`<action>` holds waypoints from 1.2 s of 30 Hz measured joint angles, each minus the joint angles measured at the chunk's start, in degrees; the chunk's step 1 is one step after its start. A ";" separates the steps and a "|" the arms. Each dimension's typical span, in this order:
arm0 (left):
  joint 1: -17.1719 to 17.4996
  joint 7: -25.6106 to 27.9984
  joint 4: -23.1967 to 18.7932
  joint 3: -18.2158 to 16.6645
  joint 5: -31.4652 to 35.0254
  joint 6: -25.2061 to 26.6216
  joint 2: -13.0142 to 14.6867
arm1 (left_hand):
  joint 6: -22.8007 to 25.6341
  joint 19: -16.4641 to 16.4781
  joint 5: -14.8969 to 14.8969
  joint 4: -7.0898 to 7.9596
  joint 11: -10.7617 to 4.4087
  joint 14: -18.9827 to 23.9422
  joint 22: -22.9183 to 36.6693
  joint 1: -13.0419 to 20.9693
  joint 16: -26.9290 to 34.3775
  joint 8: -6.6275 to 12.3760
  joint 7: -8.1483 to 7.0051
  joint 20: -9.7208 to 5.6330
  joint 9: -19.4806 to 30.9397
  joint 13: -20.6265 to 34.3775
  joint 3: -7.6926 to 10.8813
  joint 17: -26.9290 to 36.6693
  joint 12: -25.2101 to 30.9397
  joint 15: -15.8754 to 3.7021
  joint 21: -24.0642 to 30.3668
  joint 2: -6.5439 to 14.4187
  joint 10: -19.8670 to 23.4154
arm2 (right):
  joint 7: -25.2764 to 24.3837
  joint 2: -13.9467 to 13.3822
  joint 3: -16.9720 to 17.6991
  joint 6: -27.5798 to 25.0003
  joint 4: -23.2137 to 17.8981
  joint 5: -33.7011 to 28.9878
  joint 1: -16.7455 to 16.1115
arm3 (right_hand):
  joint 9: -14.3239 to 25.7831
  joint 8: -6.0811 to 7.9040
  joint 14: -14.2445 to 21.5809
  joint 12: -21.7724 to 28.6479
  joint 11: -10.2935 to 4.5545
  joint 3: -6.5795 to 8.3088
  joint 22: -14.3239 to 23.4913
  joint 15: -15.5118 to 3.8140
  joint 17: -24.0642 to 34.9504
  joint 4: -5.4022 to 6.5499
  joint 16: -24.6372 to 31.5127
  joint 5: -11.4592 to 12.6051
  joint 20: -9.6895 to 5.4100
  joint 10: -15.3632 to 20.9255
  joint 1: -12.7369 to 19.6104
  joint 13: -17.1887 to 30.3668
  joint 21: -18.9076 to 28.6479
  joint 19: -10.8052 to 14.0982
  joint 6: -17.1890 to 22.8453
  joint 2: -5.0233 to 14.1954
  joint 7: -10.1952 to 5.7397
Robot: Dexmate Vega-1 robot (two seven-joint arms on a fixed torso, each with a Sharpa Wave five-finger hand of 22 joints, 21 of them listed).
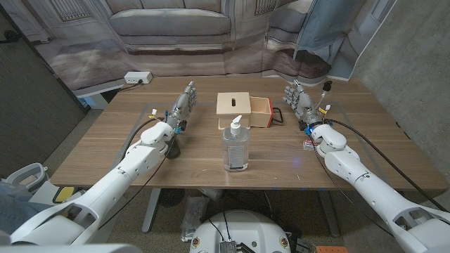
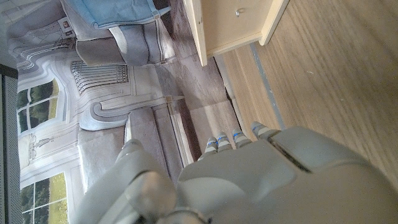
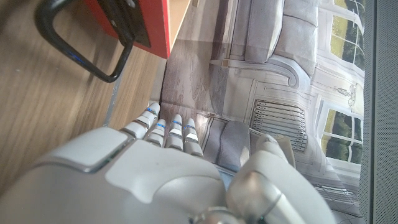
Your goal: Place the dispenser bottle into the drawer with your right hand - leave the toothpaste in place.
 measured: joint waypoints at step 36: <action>2.02 1.08 -4.15 -0.77 -0.54 2.43 2.41 | 0.00 0.01 0.00 0.00 0.28 0.01 -0.01 0.98 0.00 0.00 0.00 0.00 0.28 -0.01 0.00 -0.01 -0.28 0.00 0.00 0.52 0.71 | -0.81 -3.29 1.03 -0.27 -6.60 -0.86 -2.19 | -0.01 0.00 -0.01 -0.20 -0.01 -0.02 0.28 0.00 -0.01 -0.47 0.00 -0.28 -0.01 -0.62 0.72 0.28 -1.06 -0.01 -0.49 0.63 0.08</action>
